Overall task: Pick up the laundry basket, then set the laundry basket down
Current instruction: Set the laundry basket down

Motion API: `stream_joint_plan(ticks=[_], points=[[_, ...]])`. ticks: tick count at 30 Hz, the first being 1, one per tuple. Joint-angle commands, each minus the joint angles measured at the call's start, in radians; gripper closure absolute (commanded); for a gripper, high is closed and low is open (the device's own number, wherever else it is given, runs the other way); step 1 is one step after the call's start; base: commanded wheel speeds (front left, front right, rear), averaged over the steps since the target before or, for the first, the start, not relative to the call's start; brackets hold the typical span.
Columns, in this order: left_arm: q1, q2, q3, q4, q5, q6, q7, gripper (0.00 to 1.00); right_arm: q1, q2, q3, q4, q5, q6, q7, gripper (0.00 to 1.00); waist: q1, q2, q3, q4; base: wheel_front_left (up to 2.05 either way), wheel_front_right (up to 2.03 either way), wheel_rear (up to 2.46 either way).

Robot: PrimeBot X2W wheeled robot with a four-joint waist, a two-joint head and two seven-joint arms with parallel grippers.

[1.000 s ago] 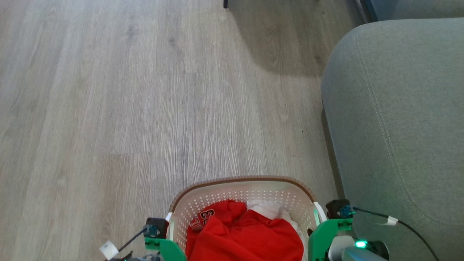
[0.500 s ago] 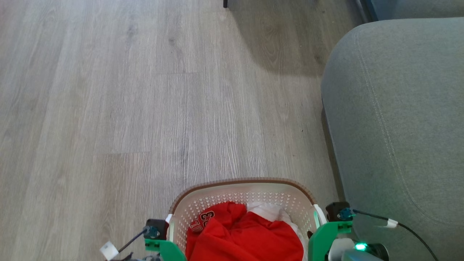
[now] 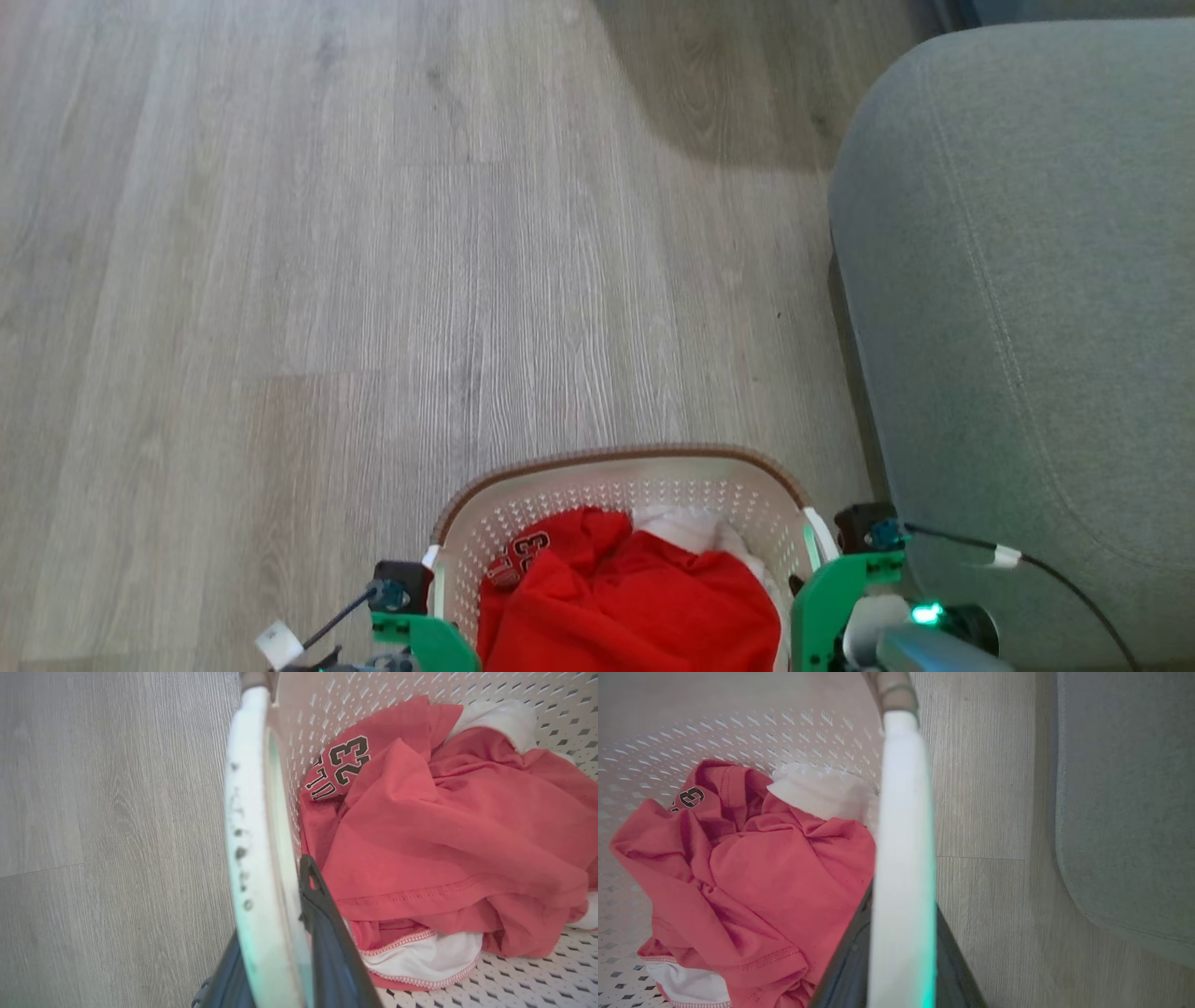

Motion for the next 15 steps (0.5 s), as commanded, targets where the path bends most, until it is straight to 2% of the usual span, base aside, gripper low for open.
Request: stream_joint_plan(ticks=[1,15], points=[[-0.057,0.025,0.003,-0.008,-0.004,0.01,-0.017,1.0,-0.048,-0.008,0.018,-0.005,0.004,-0.002,-0.02,1.0,0.0,0.0,0.017,0.0,0.0,0.0,0.0],[-0.196,0.025,0.0,0.006,-0.012,0.02,-0.046,1.0,-0.194,-0.008,0.033,0.016,0.011,-0.002,-0.045,1.0,0.0,0.0,0.168,0.001,0.0,0.0,0.0]])
